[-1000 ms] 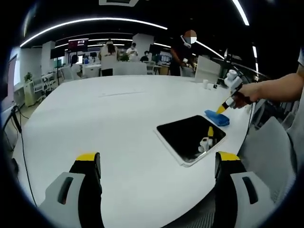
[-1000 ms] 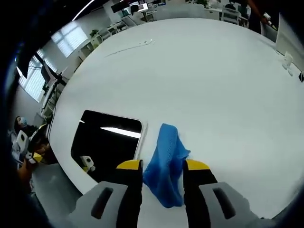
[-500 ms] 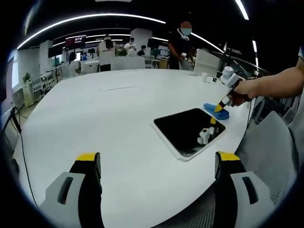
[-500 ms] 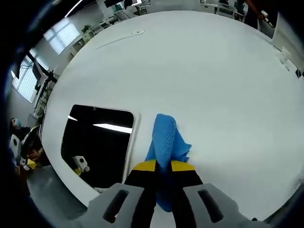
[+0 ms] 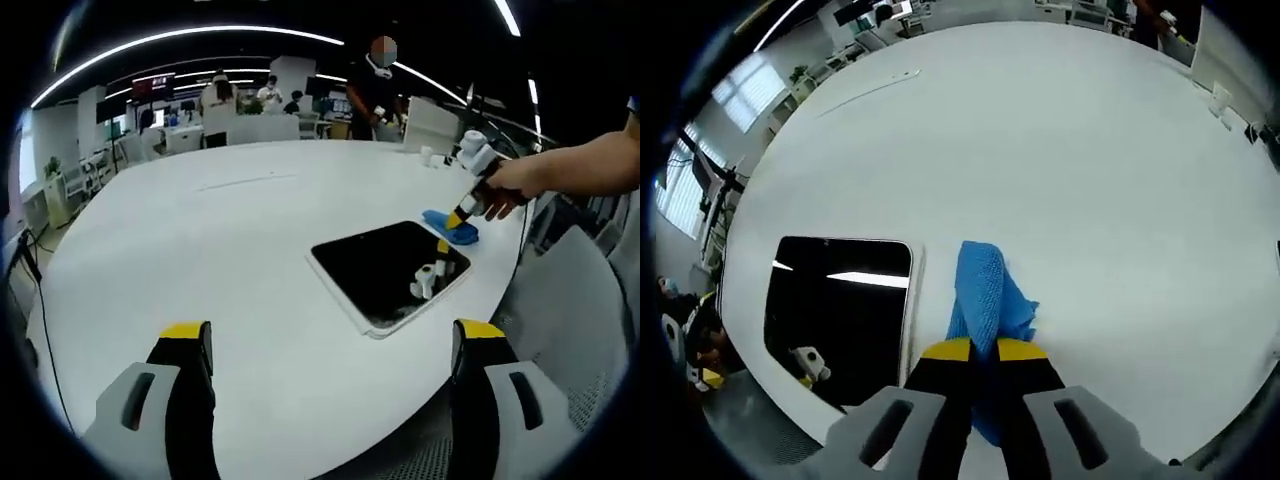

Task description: Wipe the mirror surface with the cleaning cloth until all visible marks leave the cleaned area.

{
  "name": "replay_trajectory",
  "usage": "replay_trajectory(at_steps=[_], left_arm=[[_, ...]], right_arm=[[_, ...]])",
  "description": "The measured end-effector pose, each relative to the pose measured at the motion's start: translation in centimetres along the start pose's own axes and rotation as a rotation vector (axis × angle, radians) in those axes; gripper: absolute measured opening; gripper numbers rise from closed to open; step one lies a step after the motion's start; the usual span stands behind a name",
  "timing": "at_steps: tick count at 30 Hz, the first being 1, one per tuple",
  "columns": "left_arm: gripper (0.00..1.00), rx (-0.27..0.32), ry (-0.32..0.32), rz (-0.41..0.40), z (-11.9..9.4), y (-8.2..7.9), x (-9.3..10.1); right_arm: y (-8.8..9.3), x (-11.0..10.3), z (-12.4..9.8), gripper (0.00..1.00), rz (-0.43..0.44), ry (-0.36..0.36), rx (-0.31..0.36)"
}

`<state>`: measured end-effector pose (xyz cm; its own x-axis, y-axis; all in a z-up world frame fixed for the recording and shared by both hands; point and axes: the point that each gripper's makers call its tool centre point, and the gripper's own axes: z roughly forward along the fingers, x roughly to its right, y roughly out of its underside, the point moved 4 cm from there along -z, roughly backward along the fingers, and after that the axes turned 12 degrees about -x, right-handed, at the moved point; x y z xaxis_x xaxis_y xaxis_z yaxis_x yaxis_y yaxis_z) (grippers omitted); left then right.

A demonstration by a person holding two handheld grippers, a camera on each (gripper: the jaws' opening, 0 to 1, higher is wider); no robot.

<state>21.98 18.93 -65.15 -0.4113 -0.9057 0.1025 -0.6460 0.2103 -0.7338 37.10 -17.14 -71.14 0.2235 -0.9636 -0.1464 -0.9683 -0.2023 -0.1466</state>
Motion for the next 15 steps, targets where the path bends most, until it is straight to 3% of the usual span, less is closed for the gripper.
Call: replay_trajectory(at_steps=[4, 12, 13, 15], left_arm=[[0.99, 0.024, 0.008, -0.015, -0.1, -0.2, -0.2], [0.99, 0.008, 0.022, -0.043, 0.2, 0.0, -0.1], [0.99, 0.002, 0.034, -0.032, 0.4, 0.1, 0.1], [0.99, 0.054, 0.01, 0.025, 0.0, -0.6, 0.1]], right_arm=[[-0.5, 0.5, 0.2, 0.0, 0.093, -0.056, -0.026], [-1.5, -0.3, -1.6, 0.0, 0.085, -0.072, 0.003], [-1.9, -0.5, -1.9, 0.0, 0.084, -0.079, 0.006], [-2.7, -1.0, -2.4, 0.0, 0.095, -0.104, 0.018]])
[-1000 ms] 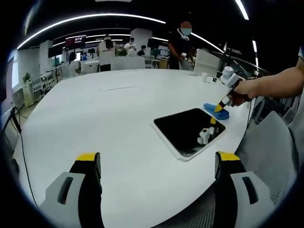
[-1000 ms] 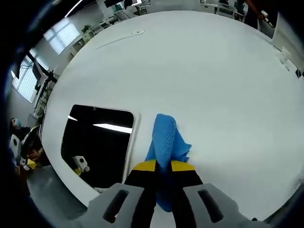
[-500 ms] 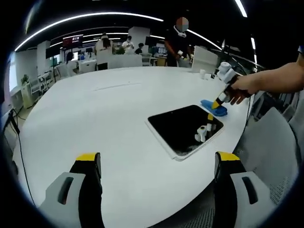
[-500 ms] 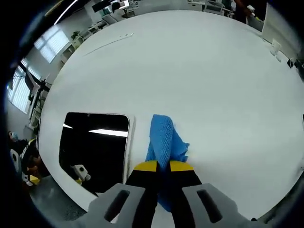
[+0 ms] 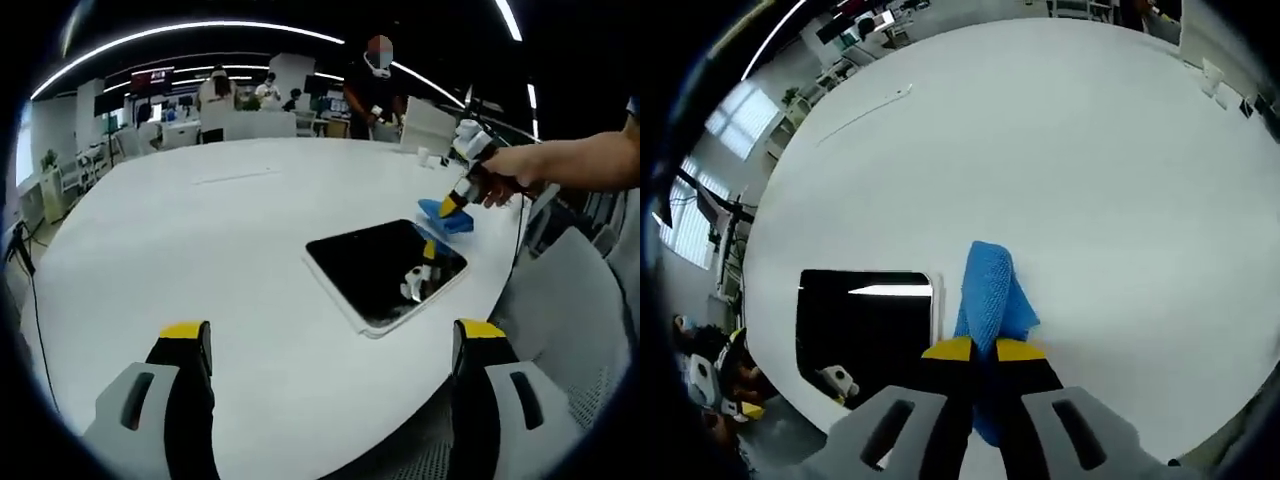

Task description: Wipe the mirror surface with the cleaning cloth until all visible marks leave the cleaned area.

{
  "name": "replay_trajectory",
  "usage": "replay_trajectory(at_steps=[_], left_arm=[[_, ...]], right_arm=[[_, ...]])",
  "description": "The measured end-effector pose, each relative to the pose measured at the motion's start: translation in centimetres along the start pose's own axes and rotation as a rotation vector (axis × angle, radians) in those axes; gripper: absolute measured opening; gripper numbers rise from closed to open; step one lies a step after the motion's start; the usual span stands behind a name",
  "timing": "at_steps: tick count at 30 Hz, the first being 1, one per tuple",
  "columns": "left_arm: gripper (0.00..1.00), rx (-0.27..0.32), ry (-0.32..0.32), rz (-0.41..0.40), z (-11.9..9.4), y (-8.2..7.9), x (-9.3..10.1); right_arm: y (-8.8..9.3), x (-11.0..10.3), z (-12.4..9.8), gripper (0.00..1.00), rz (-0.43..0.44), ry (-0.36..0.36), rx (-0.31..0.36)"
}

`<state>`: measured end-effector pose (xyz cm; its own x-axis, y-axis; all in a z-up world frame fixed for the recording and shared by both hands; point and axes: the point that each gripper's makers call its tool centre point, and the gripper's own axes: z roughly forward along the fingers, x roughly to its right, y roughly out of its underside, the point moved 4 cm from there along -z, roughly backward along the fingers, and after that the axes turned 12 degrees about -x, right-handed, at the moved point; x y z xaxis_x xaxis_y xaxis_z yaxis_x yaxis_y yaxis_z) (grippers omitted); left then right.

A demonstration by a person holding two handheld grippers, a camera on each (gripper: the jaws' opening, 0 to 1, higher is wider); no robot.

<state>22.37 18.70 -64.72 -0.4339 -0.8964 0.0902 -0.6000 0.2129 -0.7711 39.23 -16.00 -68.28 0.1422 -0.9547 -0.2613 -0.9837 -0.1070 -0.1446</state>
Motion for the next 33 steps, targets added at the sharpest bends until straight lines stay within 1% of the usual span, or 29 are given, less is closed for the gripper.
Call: replay_trajectory(at_steps=[1, 2, 3, 4, 8, 10, 12, 14, 17, 20, 22, 25, 28, 30, 32, 33], left_arm=[[0.99, -0.001, 0.007, -0.019, 0.0, 0.0, 0.1], [0.99, -0.001, 0.009, -0.02, 0.0, 0.0, 0.1], [0.99, 0.0, 0.006, -0.022, 0.0, 0.0, 0.0], [0.99, -0.001, 0.001, -0.027, 0.0, 0.1, -0.1], [0.99, -0.034, -0.01, -0.047, 0.2, 0.6, -0.4], [0.99, -0.037, -0.017, -0.064, 0.1, 0.7, -0.6], [0.99, -0.022, -0.021, -0.07, 0.0, 0.5, -0.7], [0.99, -0.017, -0.026, -0.065, -0.1, 0.4, -0.7], [0.99, -0.017, -0.009, -0.071, 0.0, 0.4, -0.5], [0.99, -0.041, -0.041, -0.071, 0.0, 0.8, -1.0], [0.99, -0.035, -0.02, -0.104, 0.1, 0.8, -0.9], [0.99, -0.045, -0.03, -0.085, 0.0, 0.9, -0.9], [0.99, -0.037, -0.016, -0.094, 0.0, 0.8, -0.8], [0.99, -0.027, 0.006, -0.103, 0.0, 0.7, -0.5], [0.99, -0.024, 0.004, -0.092, 0.0, 0.6, -0.5], [0.99, -0.032, 0.0, -0.091, 0.0, 0.7, -0.5]], right_arm=[[-0.4, -0.5, -0.2, 0.0, 0.002, -0.012, 0.003], [-0.5, -0.6, -0.3, 0.0, 0.002, -0.015, 0.004], [-0.8, -1.4, -0.3, 0.0, -0.024, -0.018, 0.003], [-0.9, -1.6, -0.3, 0.0, -0.036, -0.018, 0.001], [-1.4, -3.2, 0.8, 0.01, -0.065, -0.029, -0.033], [-1.7, -3.8, 1.3, 0.01, -0.074, -0.025, -0.04], [-1.7, -4.3, 1.7, 0.01, -0.068, -0.023, -0.04], [-1.9, -4.5, 2.3, 0.0, -0.045, -0.022, -0.051], [-2.1, -4.8, 2.8, 0.0, -0.037, -0.026, -0.058], [-2.2, -4.8, 3.5, 0.0, -0.051, -0.015, -0.075], [-2.1, -4.9, 3.8, 0.01, -0.057, -0.01, -0.077], [-2.0, -4.9, 4.0, 0.01, -0.047, -0.009, -0.079], [-2.1, -4.9, 4.1, 0.01, -0.05, -0.004, -0.079], [-2.0, -4.9, 4.1, 0.01, -0.052, 0.001, -0.075], [-2.0, -5.0, 4.1, 0.0, -0.028, 0.014, -0.073], [-2.0, -5.1, 4.1, 0.0, -0.035, 0.02, -0.074]])
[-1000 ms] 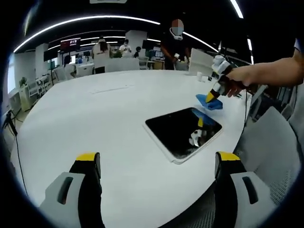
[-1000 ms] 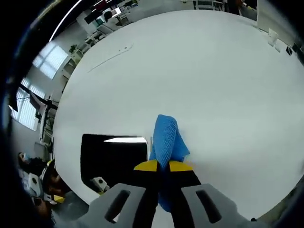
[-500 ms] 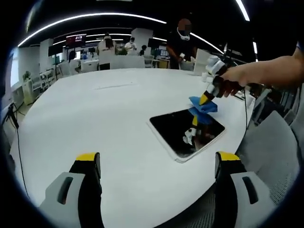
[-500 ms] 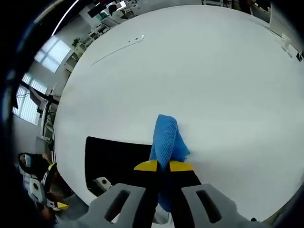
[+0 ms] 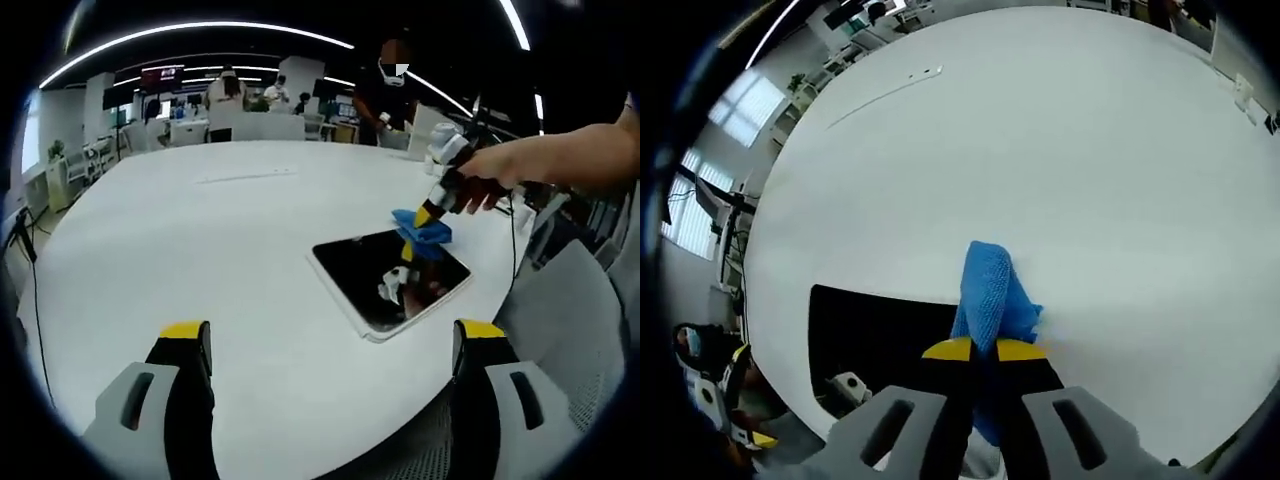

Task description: Wipe the mirror surface with the cleaning cloth until all visible marks leave the cleaned area.

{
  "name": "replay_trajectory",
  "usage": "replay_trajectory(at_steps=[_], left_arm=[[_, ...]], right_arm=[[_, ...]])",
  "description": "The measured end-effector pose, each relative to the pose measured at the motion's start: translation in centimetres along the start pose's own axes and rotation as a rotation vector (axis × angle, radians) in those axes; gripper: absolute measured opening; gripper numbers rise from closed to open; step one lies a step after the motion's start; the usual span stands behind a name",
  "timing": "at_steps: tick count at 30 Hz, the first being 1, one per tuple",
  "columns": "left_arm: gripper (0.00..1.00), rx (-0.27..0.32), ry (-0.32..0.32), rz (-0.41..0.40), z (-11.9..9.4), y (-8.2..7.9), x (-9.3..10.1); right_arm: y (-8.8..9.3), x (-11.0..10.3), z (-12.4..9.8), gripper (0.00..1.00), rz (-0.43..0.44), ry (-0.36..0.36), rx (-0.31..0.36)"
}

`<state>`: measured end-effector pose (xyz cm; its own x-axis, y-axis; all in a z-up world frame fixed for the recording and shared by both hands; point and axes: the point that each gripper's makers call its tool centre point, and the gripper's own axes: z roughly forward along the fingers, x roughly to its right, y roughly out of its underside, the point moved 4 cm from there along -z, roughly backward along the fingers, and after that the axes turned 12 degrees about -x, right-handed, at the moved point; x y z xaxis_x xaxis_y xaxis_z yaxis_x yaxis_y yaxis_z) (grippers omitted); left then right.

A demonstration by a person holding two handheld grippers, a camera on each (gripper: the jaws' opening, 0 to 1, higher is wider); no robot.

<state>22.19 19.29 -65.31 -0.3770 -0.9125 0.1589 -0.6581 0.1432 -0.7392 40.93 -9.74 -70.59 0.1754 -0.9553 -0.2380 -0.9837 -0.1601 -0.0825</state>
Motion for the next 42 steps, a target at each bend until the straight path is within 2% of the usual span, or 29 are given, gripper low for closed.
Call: replay_trajectory(at_steps=[8, 12, 24, 28, 42], left_arm=[[0.99, -0.011, 0.009, -0.007, 0.2, 0.2, 0.0], [0.99, -0.003, -0.012, 0.012, 0.2, 0.0, -0.3], [0.99, -0.021, 0.016, -0.002, 0.4, 0.4, 0.1], [0.99, 0.005, 0.04, -0.034, 0.2, 0.1, 0.3], [0.99, -0.027, 0.044, -0.013, 0.5, 0.6, 0.1]], right_arm=[[-0.2, -0.6, 0.3, 0.0, -0.032, 0.01, 0.004], [-0.2, -1.8, 0.5, 0.0, -0.048, 0.012, -0.009], [-0.2, -5.1, 0.9, 0.0, -0.072, 0.01, -0.022], [0.0, -6.6, 1.1, 0.0, -0.068, -0.025, -0.033], [-0.9, -10.7, 2.2, 0.0, -0.106, -0.048, -0.027]])
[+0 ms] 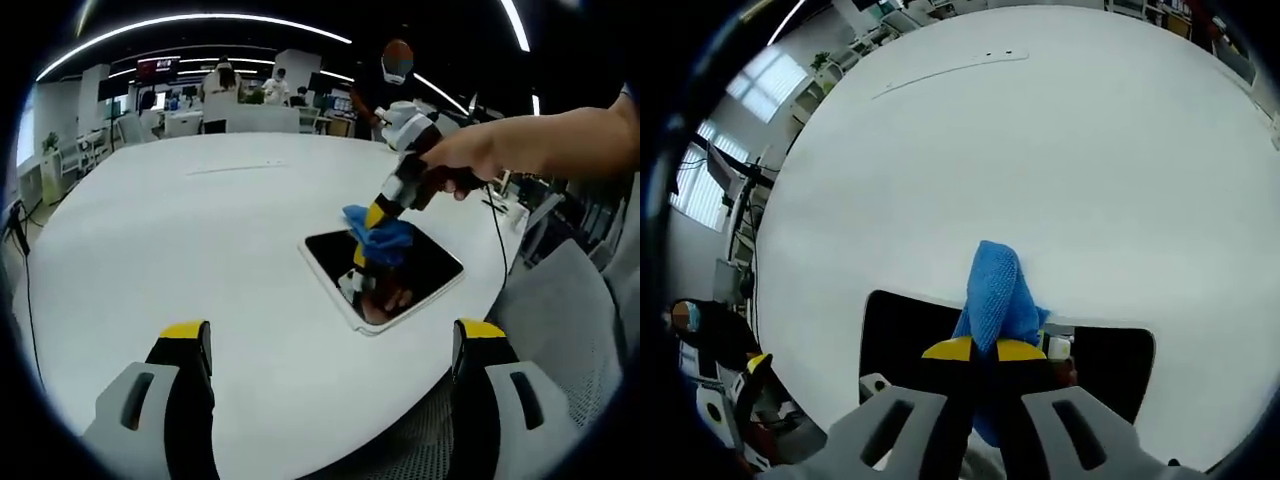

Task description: Wipe the mirror surface with the cleaning cloth until all visible marks leave the cleaned area.

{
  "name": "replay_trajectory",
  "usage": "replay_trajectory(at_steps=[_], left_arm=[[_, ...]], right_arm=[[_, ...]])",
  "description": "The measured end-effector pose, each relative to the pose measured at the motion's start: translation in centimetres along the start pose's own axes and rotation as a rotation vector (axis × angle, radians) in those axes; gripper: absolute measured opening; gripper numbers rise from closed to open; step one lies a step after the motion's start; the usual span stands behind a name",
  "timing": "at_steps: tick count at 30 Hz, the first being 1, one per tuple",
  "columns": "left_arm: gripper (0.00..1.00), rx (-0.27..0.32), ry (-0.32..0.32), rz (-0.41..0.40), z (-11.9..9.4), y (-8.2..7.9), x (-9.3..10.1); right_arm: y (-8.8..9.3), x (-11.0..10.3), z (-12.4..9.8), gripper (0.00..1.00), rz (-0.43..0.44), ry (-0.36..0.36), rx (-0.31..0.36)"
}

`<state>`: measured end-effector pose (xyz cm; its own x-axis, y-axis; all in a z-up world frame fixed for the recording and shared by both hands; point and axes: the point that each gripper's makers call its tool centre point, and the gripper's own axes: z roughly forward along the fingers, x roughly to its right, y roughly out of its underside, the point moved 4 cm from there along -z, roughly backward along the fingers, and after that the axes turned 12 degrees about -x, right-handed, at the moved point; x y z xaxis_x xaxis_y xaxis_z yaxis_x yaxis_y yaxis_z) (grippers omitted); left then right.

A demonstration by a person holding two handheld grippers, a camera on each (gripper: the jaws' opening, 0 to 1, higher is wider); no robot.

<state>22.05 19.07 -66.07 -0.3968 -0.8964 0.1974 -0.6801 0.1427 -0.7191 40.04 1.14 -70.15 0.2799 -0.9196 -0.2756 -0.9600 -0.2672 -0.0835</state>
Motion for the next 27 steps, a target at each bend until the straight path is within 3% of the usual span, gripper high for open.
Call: replay_trajectory(at_steps=[17, 21, 27], left_arm=[[0.99, -0.021, -0.003, 0.017, -0.1, 0.2, -0.1], [0.99, -0.035, 0.002, 0.031, 0.0, 0.4, 0.1], [0.99, -0.034, 0.0, 0.035, 0.0, 0.3, 0.1]], right_arm=[[0.2, -4.9, 0.3, 0.0, -0.053, -0.023, 0.02], [-0.8, -5.6, 1.3, 0.0, -0.062, -0.036, 0.024], [-0.1, -7.0, 0.7, 0.0, -0.068, -0.049, 0.031]])
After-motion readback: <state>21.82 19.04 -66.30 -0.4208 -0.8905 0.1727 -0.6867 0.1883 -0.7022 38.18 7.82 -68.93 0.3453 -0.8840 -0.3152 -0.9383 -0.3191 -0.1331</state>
